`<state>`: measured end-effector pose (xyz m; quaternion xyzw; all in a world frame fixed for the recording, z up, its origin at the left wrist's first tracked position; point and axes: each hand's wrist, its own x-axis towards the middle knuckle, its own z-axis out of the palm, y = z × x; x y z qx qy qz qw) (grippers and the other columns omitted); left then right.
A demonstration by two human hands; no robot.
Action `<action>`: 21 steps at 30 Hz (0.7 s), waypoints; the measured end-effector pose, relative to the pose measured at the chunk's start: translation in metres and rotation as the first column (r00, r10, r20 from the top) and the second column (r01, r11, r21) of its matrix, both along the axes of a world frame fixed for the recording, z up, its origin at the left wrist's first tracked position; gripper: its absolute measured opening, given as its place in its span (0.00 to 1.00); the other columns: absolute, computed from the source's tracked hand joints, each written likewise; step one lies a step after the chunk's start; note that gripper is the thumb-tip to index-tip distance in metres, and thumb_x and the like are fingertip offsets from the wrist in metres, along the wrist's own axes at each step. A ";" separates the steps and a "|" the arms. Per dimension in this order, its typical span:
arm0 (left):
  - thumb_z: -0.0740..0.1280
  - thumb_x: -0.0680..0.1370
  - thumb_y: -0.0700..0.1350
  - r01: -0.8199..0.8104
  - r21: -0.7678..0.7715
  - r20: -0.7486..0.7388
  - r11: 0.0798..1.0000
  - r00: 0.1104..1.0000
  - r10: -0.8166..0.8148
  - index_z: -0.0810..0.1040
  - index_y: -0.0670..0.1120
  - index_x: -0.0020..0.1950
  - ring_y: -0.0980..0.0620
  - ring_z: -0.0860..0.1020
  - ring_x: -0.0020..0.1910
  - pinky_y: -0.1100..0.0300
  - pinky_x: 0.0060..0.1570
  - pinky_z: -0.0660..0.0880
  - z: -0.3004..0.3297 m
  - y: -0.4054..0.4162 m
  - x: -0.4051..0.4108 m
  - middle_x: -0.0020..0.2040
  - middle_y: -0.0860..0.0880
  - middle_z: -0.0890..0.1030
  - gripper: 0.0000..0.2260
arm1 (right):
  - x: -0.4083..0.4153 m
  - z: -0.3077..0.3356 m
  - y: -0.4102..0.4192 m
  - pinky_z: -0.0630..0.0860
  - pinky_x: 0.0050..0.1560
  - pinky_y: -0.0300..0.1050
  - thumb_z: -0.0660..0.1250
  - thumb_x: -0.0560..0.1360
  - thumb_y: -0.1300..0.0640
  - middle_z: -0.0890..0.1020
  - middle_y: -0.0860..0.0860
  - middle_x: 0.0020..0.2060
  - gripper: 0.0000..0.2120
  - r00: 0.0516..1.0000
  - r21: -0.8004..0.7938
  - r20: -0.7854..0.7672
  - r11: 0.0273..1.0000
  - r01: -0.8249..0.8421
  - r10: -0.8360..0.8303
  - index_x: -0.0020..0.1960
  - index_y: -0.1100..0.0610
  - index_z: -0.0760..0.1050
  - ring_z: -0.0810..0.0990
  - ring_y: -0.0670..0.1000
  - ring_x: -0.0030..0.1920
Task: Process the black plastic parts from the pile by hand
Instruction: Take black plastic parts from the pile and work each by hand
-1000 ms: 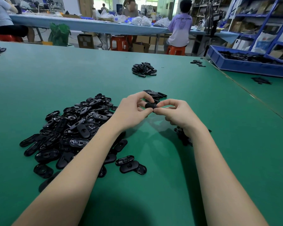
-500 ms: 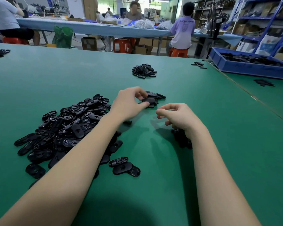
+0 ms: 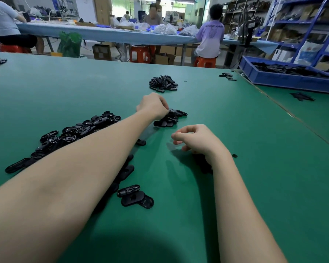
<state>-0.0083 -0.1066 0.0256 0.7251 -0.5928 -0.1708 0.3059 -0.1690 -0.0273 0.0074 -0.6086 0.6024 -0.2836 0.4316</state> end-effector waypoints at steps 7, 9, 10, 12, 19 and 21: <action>0.73 0.76 0.49 0.038 -0.047 -0.102 0.998 0.994 -0.043 0.82 0.55 0.48 0.51 0.81 0.54 0.53 0.56 0.79 0.004 0.019 0.013 0.50 0.54 0.84 0.02 | 0.003 -0.001 0.000 0.69 0.26 0.31 0.73 0.75 0.52 0.87 0.43 0.35 0.04 0.999 -0.030 -0.037 0.999 -0.024 0.022 0.47 0.52 0.82 0.77 0.41 0.25; 0.72 0.76 0.48 0.062 -0.064 -0.161 0.996 0.984 -0.072 0.82 0.55 0.46 0.53 0.81 0.52 0.60 0.46 0.77 0.008 0.033 0.020 0.47 0.55 0.84 0.01 | 0.007 0.000 0.001 0.71 0.32 0.36 0.73 0.75 0.52 0.87 0.45 0.38 0.04 0.996 -0.062 -0.085 0.997 -0.045 0.040 0.46 0.52 0.82 0.78 0.42 0.27; 0.71 0.76 0.49 0.083 -0.062 -0.180 0.995 0.979 -0.093 0.82 0.55 0.45 0.54 0.82 0.50 0.63 0.41 0.75 0.008 0.042 0.024 0.47 0.56 0.84 0.01 | 0.010 -0.001 0.002 0.72 0.35 0.38 0.72 0.74 0.52 0.87 0.46 0.39 0.03 0.993 -0.080 -0.107 0.995 -0.058 0.049 0.45 0.51 0.82 0.79 0.43 0.29; 0.71 0.76 0.50 0.116 -0.058 -0.208 0.992 0.970 -0.126 0.83 0.55 0.44 0.55 0.82 0.47 0.64 0.36 0.71 0.005 0.059 0.032 0.47 0.56 0.85 0.02 | 0.020 -0.002 0.004 0.77 0.44 0.41 0.72 0.73 0.51 0.87 0.46 0.40 0.03 0.984 -0.129 -0.170 0.989 -0.078 0.055 0.44 0.49 0.82 0.82 0.44 0.37; 0.69 0.77 0.49 0.019 -0.100 -0.238 0.995 0.970 -0.042 0.84 0.51 0.47 0.52 0.84 0.48 0.61 0.48 0.75 -0.019 0.082 0.046 0.46 0.51 0.85 0.04 | 0.065 -0.014 0.016 0.76 0.58 0.46 0.72 0.74 0.39 0.84 0.45 0.55 0.17 0.874 -0.290 -0.484 0.935 -0.202 0.039 0.60 0.44 0.82 0.79 0.50 0.60; 0.69 0.77 0.48 0.013 -0.101 -0.238 0.995 0.970 -0.037 0.84 0.51 0.46 0.51 0.84 0.48 0.60 0.48 0.76 -0.021 0.083 0.048 0.46 0.51 0.86 0.04 | 0.073 -0.018 0.019 0.75 0.59 0.48 0.72 0.74 0.38 0.82 0.48 0.59 0.18 0.835 -0.339 -0.550 0.914 -0.224 0.000 0.60 0.44 0.83 0.76 0.53 0.64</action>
